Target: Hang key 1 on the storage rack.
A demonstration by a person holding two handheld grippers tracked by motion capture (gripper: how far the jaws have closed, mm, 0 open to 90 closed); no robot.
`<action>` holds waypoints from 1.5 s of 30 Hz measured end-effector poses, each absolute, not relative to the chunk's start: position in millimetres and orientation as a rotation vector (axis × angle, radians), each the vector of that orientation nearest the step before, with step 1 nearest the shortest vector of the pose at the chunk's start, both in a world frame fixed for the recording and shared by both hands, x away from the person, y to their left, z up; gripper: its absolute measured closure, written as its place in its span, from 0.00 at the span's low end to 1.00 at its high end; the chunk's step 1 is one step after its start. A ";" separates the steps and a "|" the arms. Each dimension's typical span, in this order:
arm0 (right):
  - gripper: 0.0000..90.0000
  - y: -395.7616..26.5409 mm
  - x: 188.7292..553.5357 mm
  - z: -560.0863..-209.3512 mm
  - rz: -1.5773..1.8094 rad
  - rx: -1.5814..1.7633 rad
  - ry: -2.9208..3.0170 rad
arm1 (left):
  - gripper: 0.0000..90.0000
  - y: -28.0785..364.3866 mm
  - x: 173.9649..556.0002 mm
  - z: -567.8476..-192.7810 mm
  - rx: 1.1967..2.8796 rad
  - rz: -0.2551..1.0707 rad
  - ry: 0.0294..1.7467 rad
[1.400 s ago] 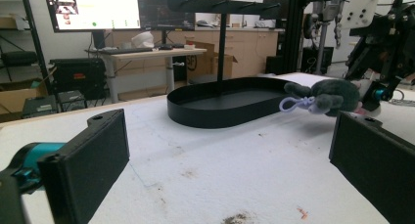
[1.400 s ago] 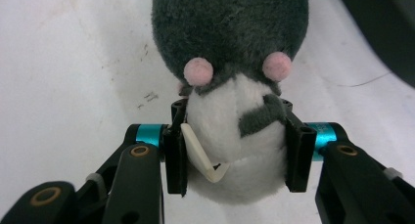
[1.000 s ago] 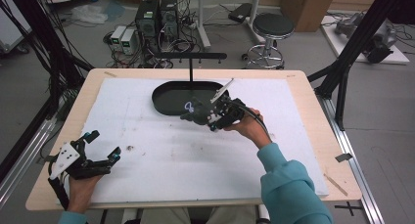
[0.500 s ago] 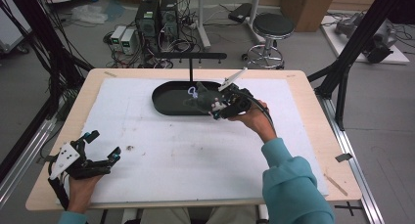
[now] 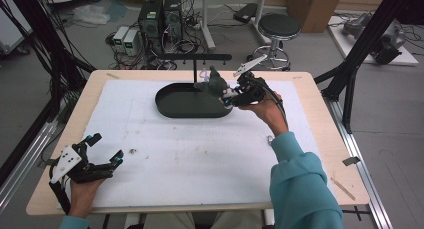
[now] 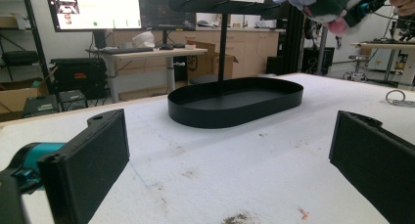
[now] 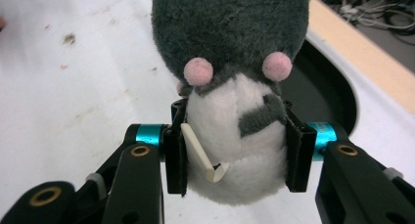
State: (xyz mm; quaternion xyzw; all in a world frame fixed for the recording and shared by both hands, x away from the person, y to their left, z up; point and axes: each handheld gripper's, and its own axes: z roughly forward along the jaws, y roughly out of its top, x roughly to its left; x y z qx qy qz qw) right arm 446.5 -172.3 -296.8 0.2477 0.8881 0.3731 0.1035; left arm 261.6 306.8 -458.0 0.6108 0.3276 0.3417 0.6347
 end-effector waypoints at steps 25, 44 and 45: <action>0.62 -204.1 470.6 -288.6 1.143 0.868 2.467 | 0.02 306.9 261.7 -458.0 1.397 0.780 0.750; 0.61 -213.6 476.9 -298.0 1.099 0.926 2.479 | 0.02 306.4 261.6 -458.1 1.395 0.780 0.748; 0.61 -213.6 477.4 -299.2 1.096 0.925 2.477 | 0.02 306.5 261.6 -458.1 1.395 0.780 0.749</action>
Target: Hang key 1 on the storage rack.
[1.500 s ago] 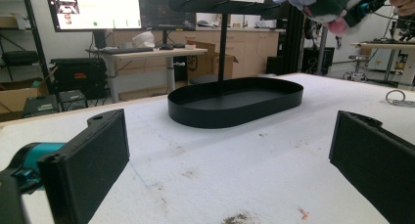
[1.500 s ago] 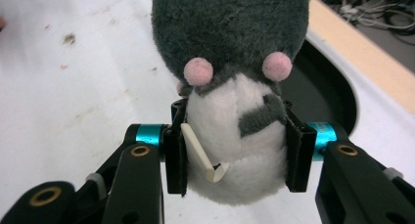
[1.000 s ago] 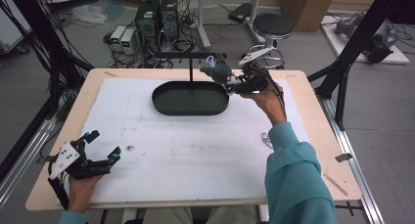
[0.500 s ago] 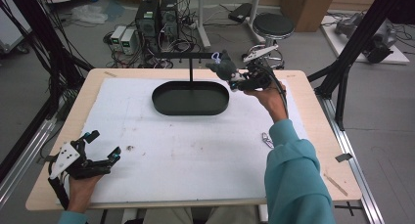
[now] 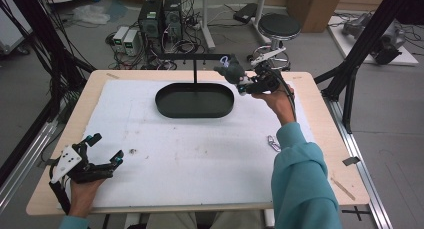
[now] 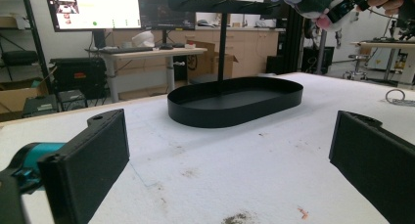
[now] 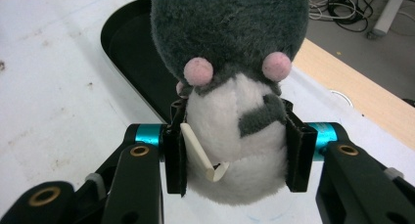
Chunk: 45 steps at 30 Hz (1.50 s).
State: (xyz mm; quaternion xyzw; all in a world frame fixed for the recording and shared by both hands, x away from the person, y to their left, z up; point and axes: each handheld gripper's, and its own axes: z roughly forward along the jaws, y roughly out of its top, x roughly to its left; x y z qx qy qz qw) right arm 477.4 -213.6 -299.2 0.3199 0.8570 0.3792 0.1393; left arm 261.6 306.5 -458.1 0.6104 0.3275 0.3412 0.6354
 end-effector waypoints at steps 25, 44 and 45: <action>0.61 -217.4 484.2 -310.1 1.018 0.996 2.488 | 0.02 306.6 261.6 -458.1 1.395 0.779 0.748; 0.61 -208.0 499.9 -324.0 0.979 1.104 2.444 | 0.02 307.0 261.7 -458.0 1.396 0.778 0.749; 0.61 -207.5 501.0 -324.7 0.980 1.114 2.444 | 0.02 307.0 261.7 -458.0 1.396 0.778 0.749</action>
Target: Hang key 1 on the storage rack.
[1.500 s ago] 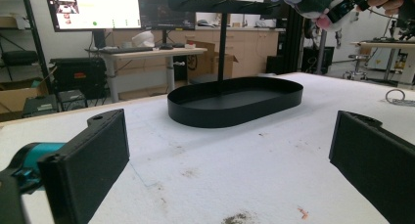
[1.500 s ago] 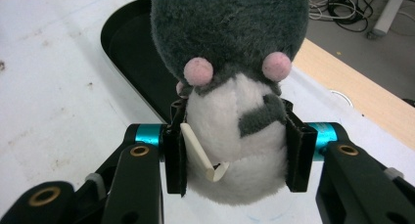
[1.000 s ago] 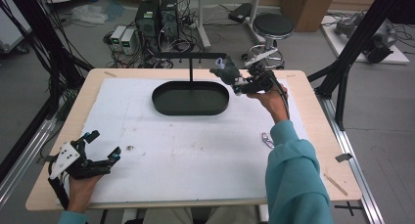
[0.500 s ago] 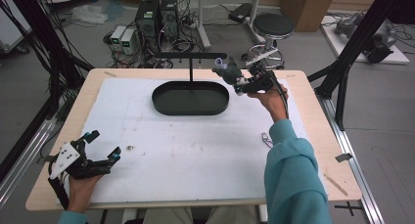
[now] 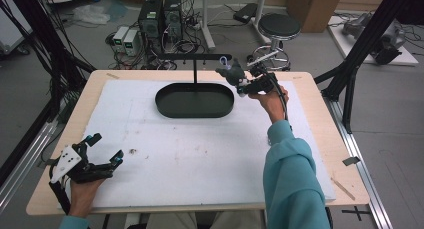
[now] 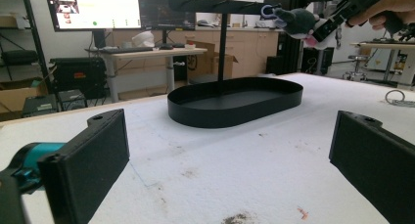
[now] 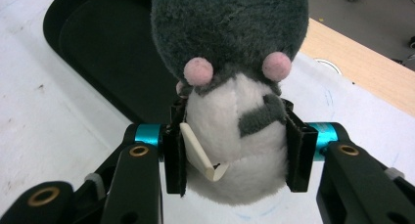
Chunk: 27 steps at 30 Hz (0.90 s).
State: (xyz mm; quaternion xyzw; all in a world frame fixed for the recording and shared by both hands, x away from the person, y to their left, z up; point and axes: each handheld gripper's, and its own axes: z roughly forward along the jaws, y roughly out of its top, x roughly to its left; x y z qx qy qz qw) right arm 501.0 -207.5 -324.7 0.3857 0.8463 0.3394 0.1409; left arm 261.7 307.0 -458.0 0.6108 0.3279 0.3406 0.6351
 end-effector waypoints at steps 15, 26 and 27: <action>0.60 -202.4 513.7 -338.4 0.965 1.174 2.427 | 0.02 307.1 261.7 -458.0 1.396 0.779 0.750; 0.56 -197.5 516.4 -342.3 0.962 1.169 2.412 | 0.02 306.9 261.6 -458.0 1.397 0.780 0.749; 0.56 -197.6 516.8 -342.6 0.966 1.166 2.411 | 0.02 306.9 261.7 -458.0 1.396 0.780 0.749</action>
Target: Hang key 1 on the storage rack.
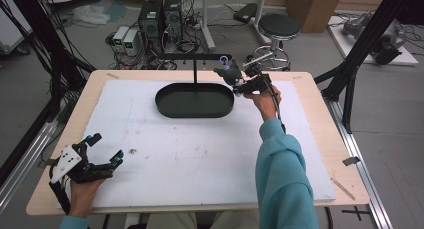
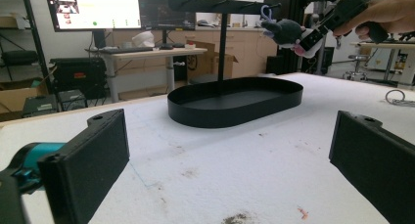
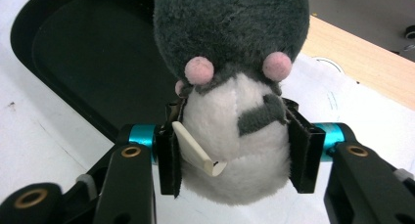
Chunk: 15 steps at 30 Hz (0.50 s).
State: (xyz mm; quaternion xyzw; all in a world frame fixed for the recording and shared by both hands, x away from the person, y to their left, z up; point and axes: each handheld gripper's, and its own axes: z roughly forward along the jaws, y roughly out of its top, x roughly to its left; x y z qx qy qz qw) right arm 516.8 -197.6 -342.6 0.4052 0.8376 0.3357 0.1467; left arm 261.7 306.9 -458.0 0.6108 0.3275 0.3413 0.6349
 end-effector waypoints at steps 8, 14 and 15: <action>0.43 -195.2 519.0 -345.9 0.988 1.148 2.431 | 0.02 306.9 261.6 -458.0 1.397 0.780 0.748; 0.26 -193.8 518.5 -345.6 1.025 1.138 2.433 | 0.02 306.8 261.7 -458.1 1.396 0.780 0.749; 0.19 -194.0 518.7 -345.9 1.027 1.123 2.446 | 0.02 306.7 261.6 -458.0 1.396 0.780 0.749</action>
